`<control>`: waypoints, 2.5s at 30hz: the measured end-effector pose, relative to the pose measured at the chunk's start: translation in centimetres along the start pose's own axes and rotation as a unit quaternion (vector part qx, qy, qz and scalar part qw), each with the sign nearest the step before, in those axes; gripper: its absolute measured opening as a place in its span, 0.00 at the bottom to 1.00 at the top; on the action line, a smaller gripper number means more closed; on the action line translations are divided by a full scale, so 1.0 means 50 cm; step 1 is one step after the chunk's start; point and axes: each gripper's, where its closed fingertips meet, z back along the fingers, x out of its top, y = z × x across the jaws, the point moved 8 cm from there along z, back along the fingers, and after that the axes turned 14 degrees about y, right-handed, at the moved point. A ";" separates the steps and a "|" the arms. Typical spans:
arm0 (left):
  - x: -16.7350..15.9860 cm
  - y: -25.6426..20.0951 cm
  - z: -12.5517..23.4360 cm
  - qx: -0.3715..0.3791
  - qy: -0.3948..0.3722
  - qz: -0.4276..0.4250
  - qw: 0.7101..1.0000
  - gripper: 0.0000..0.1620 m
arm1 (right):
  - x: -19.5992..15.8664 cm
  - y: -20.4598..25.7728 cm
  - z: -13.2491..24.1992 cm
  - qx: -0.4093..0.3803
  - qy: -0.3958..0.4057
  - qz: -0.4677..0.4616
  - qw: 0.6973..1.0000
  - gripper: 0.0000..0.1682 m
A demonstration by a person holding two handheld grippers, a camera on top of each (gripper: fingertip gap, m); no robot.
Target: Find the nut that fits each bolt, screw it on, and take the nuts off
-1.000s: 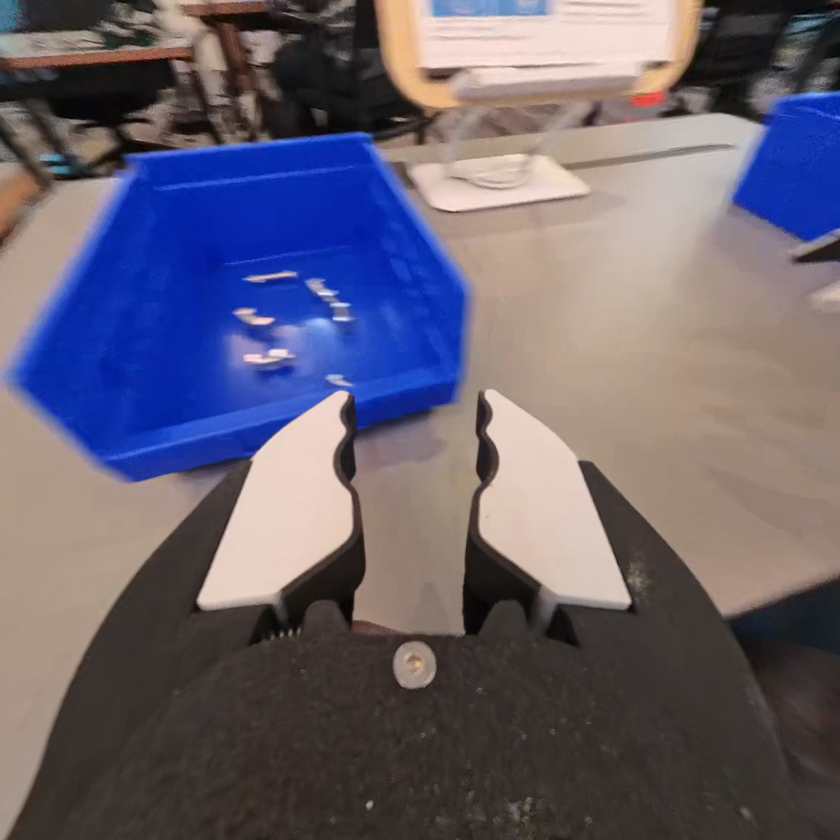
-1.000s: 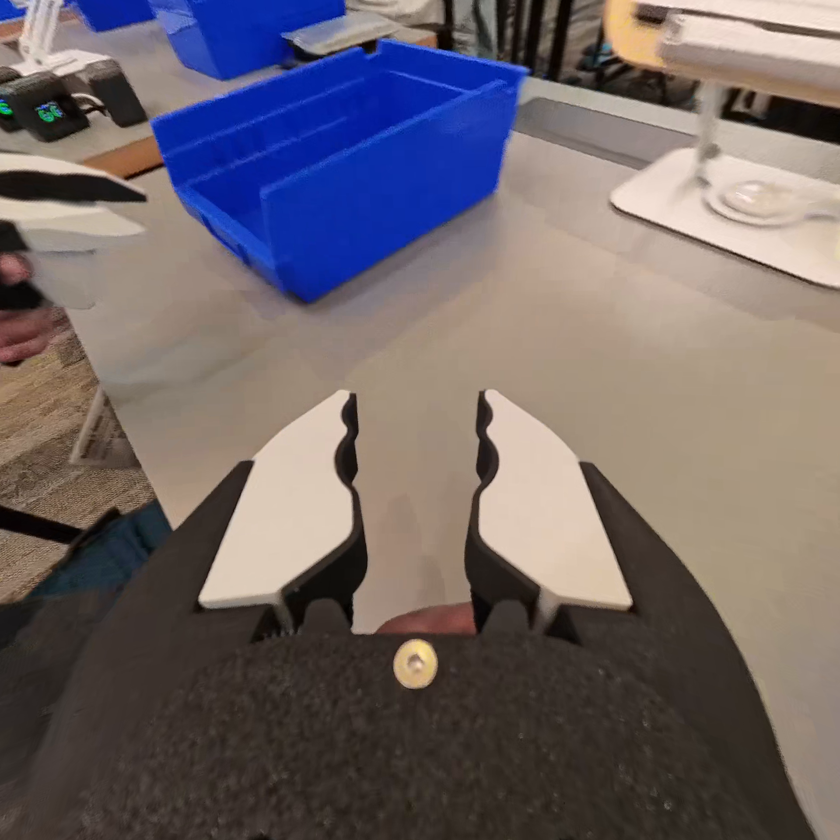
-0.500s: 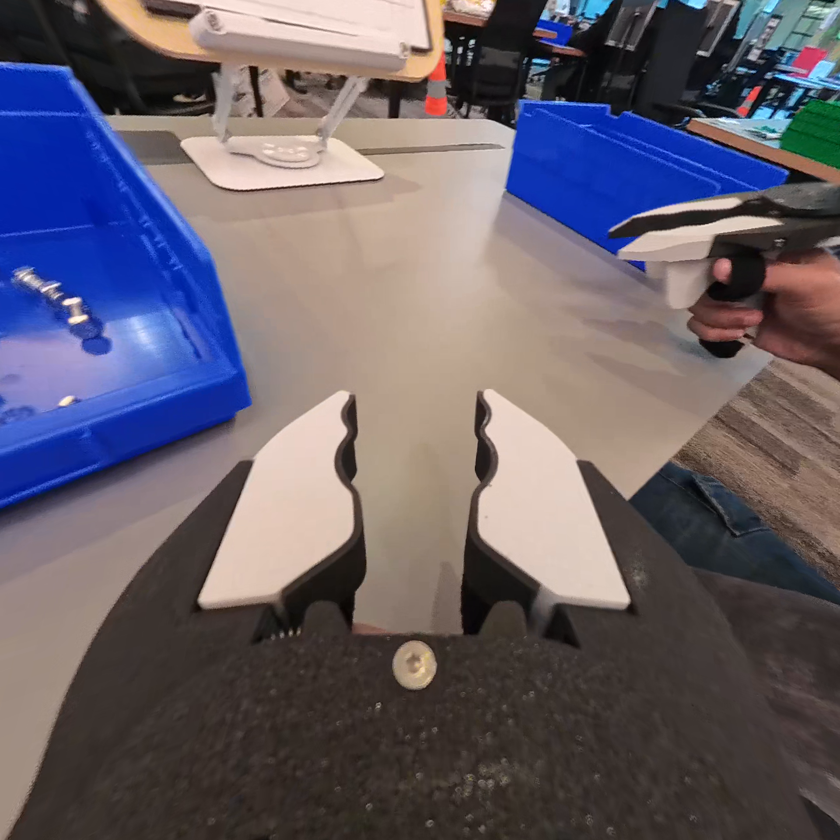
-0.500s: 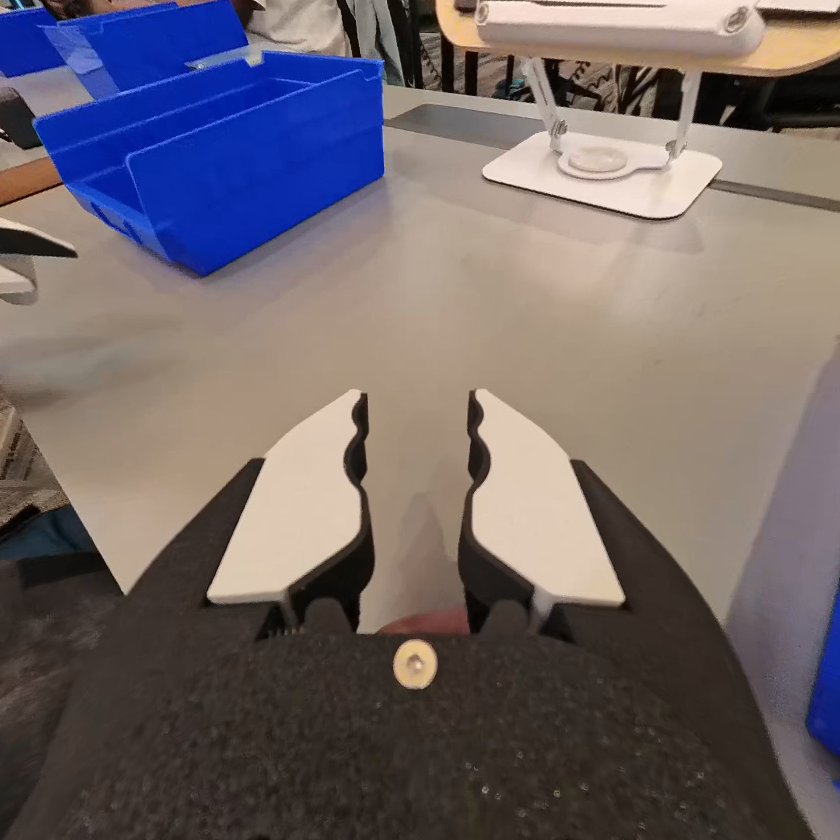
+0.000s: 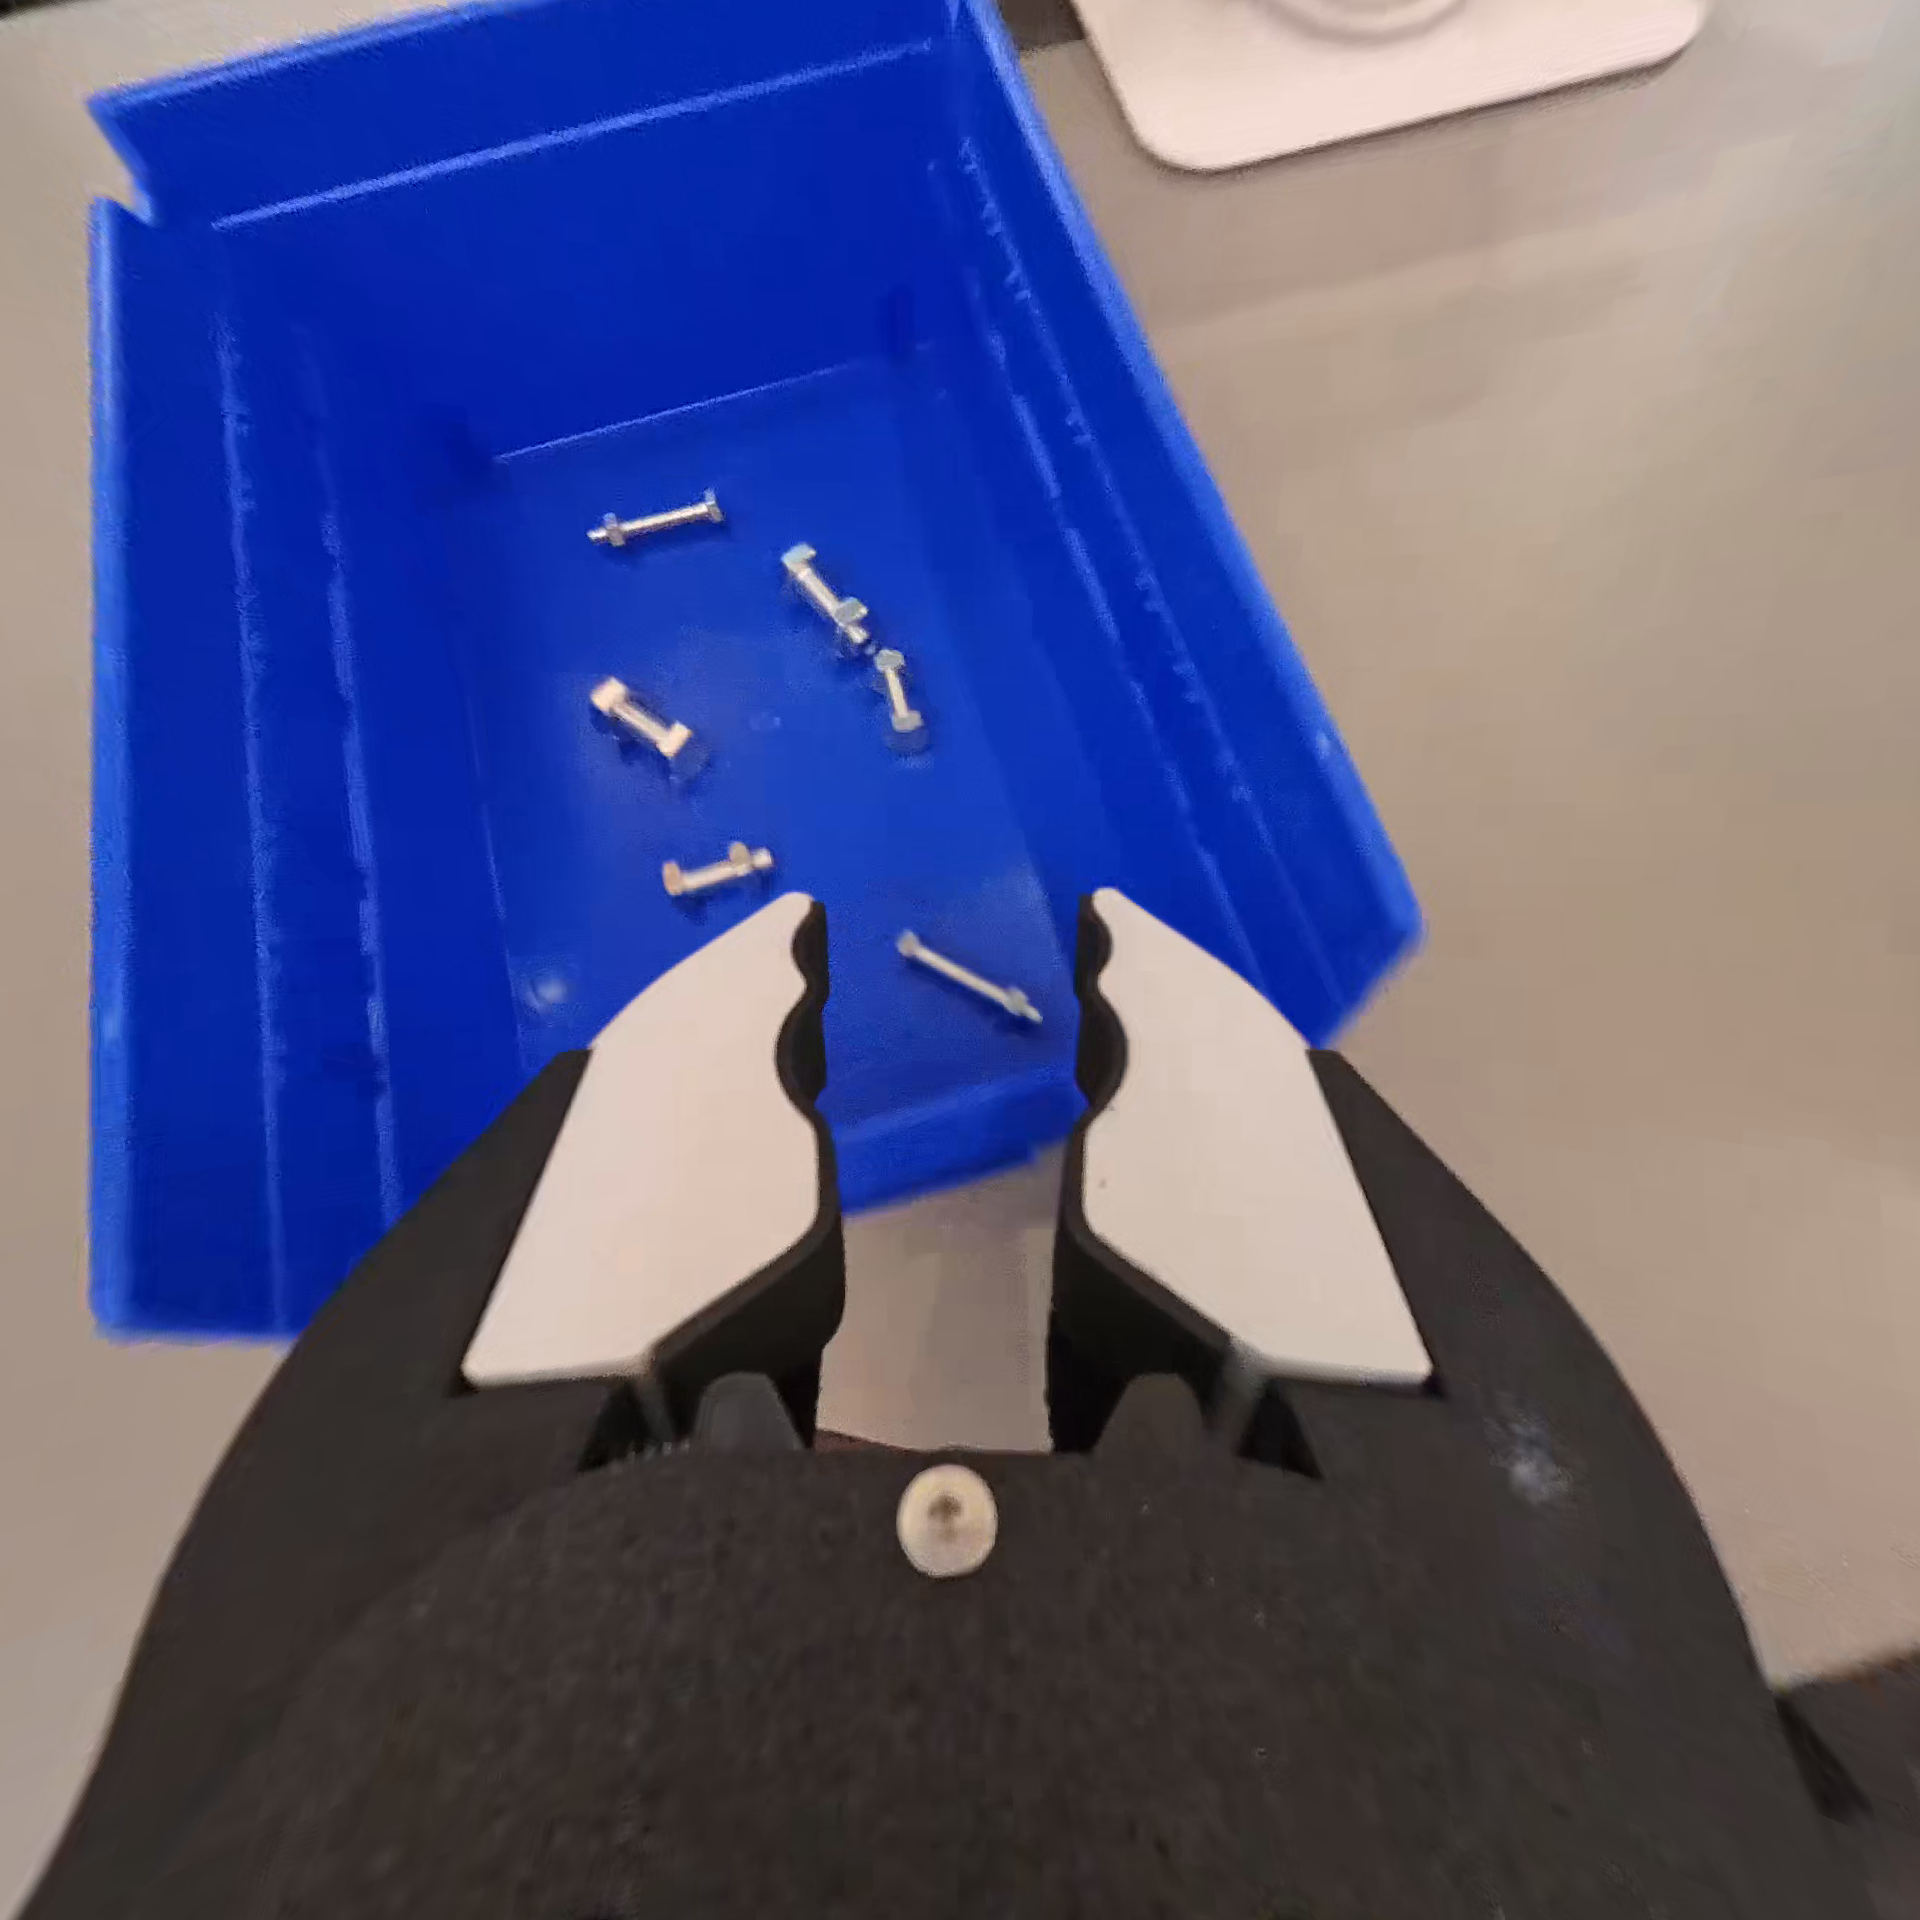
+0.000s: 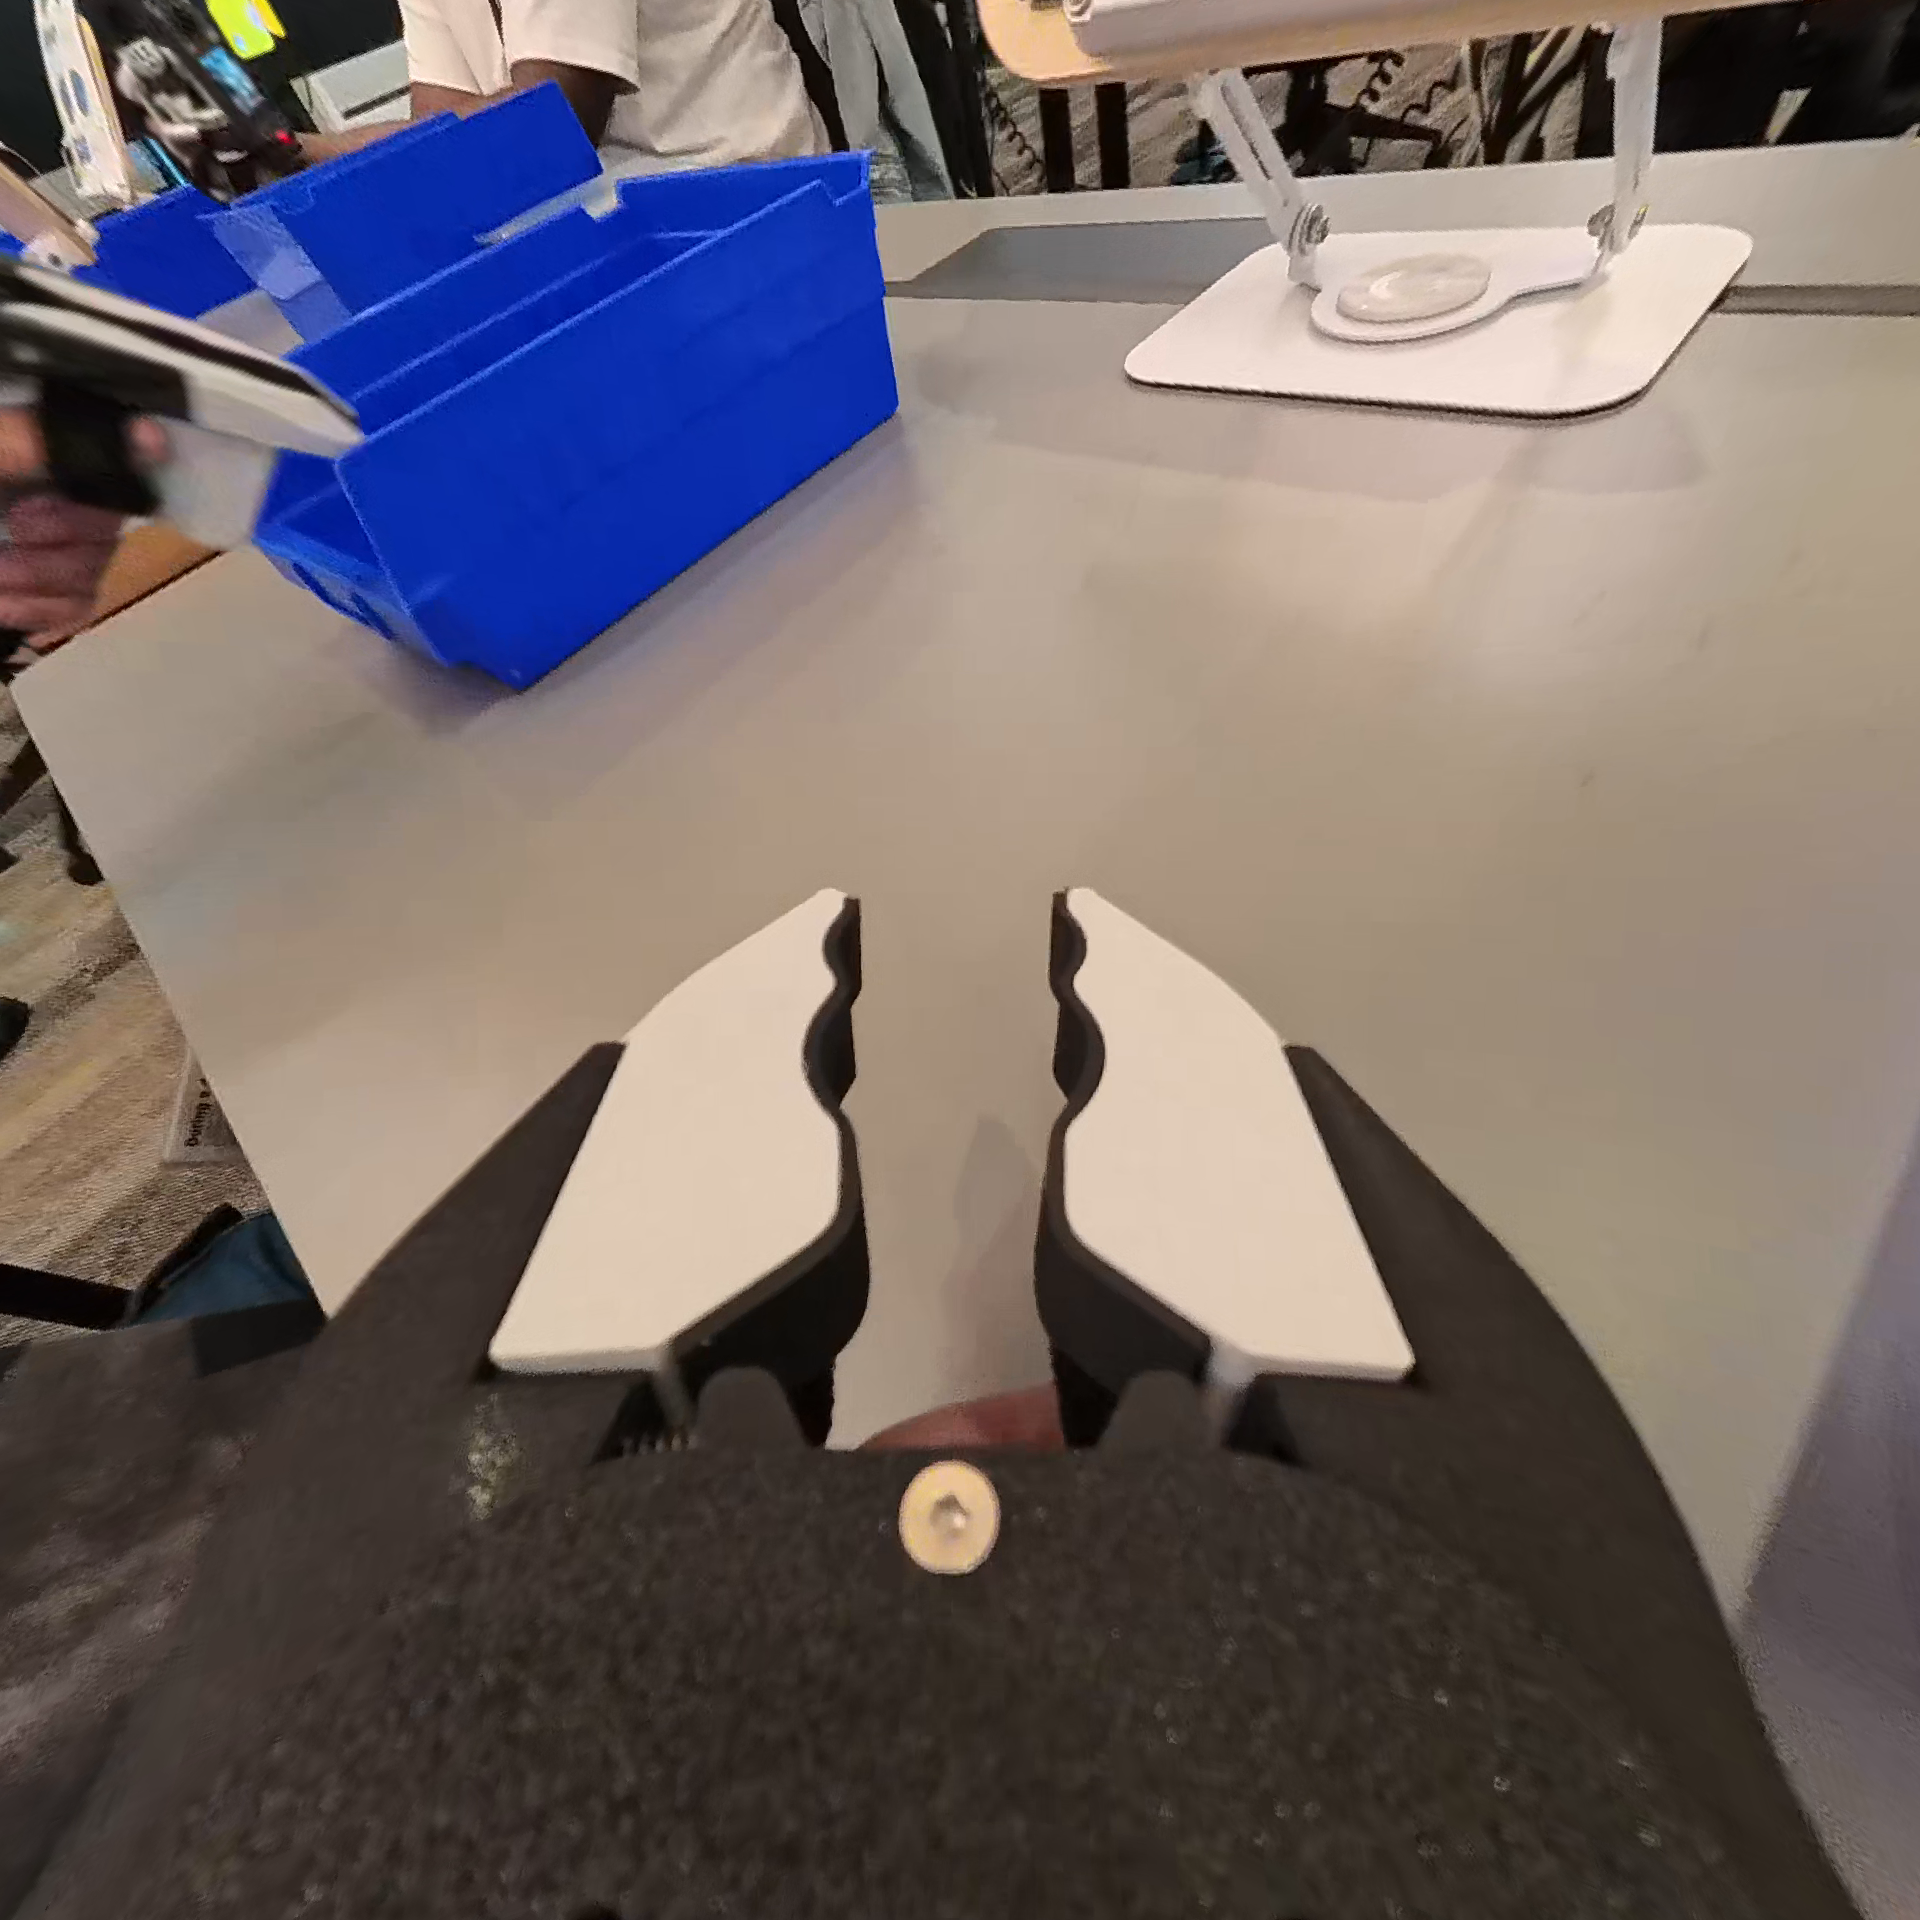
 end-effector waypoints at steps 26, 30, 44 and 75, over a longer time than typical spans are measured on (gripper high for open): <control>0.113 0.050 -0.227 -0.012 0.205 -0.028 0.978 0.10 | -0.009 0.028 -0.017 0.015 0.024 0.033 0.999 0.18; 0.098 0.054 -0.148 -0.045 0.100 -0.056 0.992 0.10 | -0.001 0.025 0.000 0.006 0.014 0.046 0.999 0.17; 0.066 -0.301 0.046 -0.460 -0.256 -0.173 0.833 0.09 | 0.128 0.077 -0.033 0.262 -0.066 0.003 0.963 0.27; 0.041 -0.408 -0.012 -0.563 -0.203 -0.184 0.779 0.09 | 0.140 0.084 -0.056 0.312 -0.061 0.064 0.946 0.28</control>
